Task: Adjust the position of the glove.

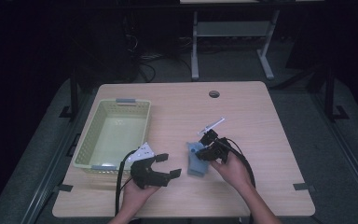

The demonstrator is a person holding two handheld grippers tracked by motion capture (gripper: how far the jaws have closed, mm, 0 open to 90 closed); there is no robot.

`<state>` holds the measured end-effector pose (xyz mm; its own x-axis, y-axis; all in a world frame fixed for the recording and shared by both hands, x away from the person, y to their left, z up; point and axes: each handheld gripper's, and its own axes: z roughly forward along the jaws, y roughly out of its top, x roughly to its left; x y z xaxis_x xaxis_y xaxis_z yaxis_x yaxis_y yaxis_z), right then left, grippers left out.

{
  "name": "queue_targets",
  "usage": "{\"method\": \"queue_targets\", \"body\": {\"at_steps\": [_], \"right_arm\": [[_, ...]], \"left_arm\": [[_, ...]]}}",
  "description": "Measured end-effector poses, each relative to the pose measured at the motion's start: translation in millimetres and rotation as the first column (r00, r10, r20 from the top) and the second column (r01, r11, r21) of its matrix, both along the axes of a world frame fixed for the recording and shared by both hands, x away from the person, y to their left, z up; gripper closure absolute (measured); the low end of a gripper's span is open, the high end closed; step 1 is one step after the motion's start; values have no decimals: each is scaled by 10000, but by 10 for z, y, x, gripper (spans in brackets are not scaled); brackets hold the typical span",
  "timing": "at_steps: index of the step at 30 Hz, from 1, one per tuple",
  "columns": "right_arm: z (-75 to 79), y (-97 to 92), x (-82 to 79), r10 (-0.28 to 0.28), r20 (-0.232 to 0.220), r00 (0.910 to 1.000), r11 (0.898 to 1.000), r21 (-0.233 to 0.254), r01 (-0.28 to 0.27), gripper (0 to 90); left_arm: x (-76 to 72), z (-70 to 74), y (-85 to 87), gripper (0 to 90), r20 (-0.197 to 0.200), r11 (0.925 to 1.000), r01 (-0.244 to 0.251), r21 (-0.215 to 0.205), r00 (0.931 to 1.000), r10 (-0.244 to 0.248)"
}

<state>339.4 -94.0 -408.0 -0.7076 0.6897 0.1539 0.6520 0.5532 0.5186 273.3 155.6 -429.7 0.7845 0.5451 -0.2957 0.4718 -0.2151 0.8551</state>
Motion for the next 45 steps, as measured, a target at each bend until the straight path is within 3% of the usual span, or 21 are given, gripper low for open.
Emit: {"method": "queue_targets", "body": {"at_steps": [5, 11, 16, 23, 29, 31, 37, 40, 45], "right_arm": [[-57, 22, -13, -180, 18, 9998, 9998, 7, 180, 783], [-112, 55, -8, -262, 68, 9996, 9991, -332, 264, 732], [-168, 87, -17, -293, 128, 9995, 9982, -515, 299, 611], [-102, 49, -32, -482, 509, 9975, 9988, -70, 486, 699], [-274, 78, 3, -326, -111, 9994, 9993, -174, 324, 745], [-346, 57, 22, -428, -321, 9986, 9990, 96, 431, 733], [-277, -28, 10, -669, -285, 9974, 9961, 551, 684, 610], [-244, -127, 4, -981, -398, 9944, 9893, 1042, 1018, 495], [-248, -232, -19, -1244, -727, 9896, 9784, 1572, 1346, 432]], "left_arm": [[-6, 12, 2, 164, 18, 10000, 26, -3, 10000, -26], [-4, -13, -12, 164, -92, 10000, 67, 14, 9999, -67], [-3, 4, -5, 165, 24, 10000, 81, 19, 10000, -81], [0, -9, -15, 170, -88, 10000, 62, 16, 9999, -62], [9, -33, -34, 173, -202, 9999, 98, 31, 9997, -97], [10, -37, -42, 190, -231, 9998, 158, 73, 9996, -157], [20, -43, -72, 194, -296, 9997, 205, 111, 9994, -202], [45, -55, -88, 195, -466, 9998, 166, 116, 9988, -160], [89, -73, -126, 204, -702, 9997, 217, 87, 9973, -210]]}}
